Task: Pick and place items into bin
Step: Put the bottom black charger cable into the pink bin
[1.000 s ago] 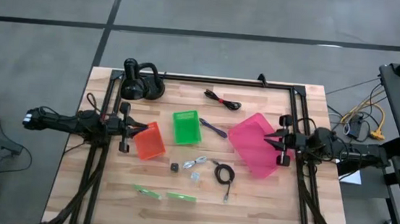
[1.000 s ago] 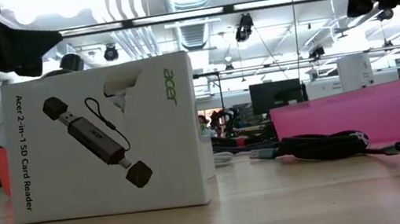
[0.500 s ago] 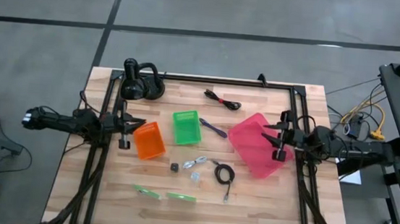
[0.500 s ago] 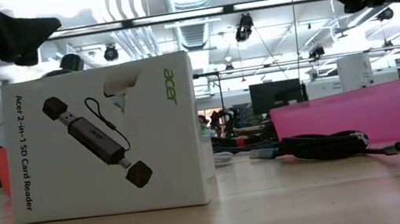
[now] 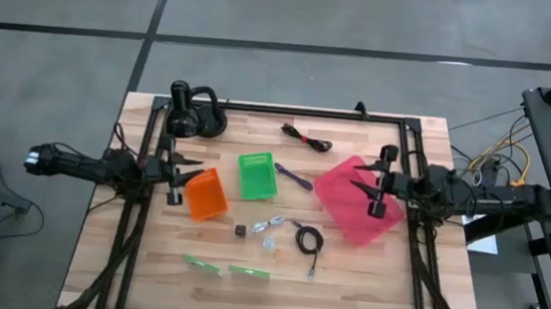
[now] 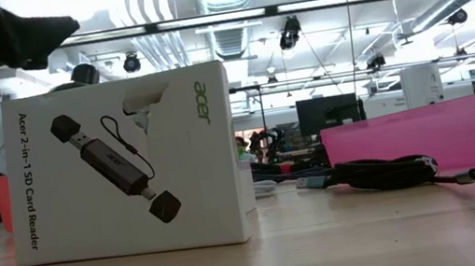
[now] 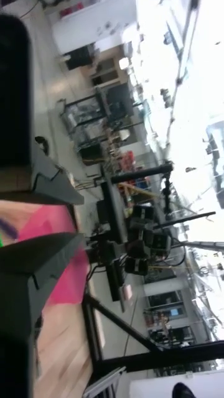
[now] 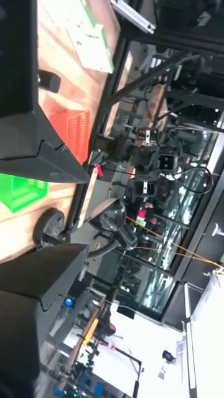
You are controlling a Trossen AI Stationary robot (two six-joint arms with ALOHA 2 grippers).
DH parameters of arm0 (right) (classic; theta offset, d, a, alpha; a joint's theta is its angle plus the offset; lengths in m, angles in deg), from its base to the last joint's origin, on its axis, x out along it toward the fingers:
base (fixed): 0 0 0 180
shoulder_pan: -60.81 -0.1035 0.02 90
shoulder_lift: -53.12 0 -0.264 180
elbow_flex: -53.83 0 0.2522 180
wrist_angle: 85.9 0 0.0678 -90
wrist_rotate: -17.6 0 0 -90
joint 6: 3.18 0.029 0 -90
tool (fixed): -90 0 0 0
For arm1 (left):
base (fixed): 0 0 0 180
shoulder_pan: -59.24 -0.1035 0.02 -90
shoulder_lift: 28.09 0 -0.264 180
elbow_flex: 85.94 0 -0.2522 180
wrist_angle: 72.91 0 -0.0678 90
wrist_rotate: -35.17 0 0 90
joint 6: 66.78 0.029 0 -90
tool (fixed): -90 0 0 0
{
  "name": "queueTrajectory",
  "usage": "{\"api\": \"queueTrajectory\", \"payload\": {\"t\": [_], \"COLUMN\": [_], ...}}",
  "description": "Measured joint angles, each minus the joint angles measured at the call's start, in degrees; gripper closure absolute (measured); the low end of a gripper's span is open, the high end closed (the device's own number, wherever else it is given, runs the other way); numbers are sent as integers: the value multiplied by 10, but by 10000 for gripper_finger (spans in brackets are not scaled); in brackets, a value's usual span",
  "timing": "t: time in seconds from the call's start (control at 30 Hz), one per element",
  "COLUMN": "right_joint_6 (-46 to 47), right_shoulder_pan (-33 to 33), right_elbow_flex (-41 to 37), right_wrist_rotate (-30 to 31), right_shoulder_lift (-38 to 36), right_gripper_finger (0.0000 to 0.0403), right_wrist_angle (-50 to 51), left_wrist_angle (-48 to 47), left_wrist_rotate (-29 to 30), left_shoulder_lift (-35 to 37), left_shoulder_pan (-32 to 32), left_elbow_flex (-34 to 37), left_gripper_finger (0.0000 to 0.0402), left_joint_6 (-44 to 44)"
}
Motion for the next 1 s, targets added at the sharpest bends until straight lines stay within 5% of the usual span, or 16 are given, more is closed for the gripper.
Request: {"api": "queueTrajectory", "payload": {"t": [0.23, 1.0], "right_joint_6": [-9, 89], "right_shoulder_pan": [0, -1], "right_elbow_flex": [60, 201], "right_wrist_rotate": [0, -18], "right_shoulder_lift": [64, 266], "right_gripper_finger": [258, 260], "right_wrist_angle": [60, 186], "left_wrist_angle": [54, 112], "left_wrist_rotate": [11, 1], "left_shoulder_lift": [-17, -64], "left_shoulder_pan": [0, 0], "left_elbow_flex": [1, 37], "left_gripper_finger": [290, 288], "left_joint_6": [11, 7]}}
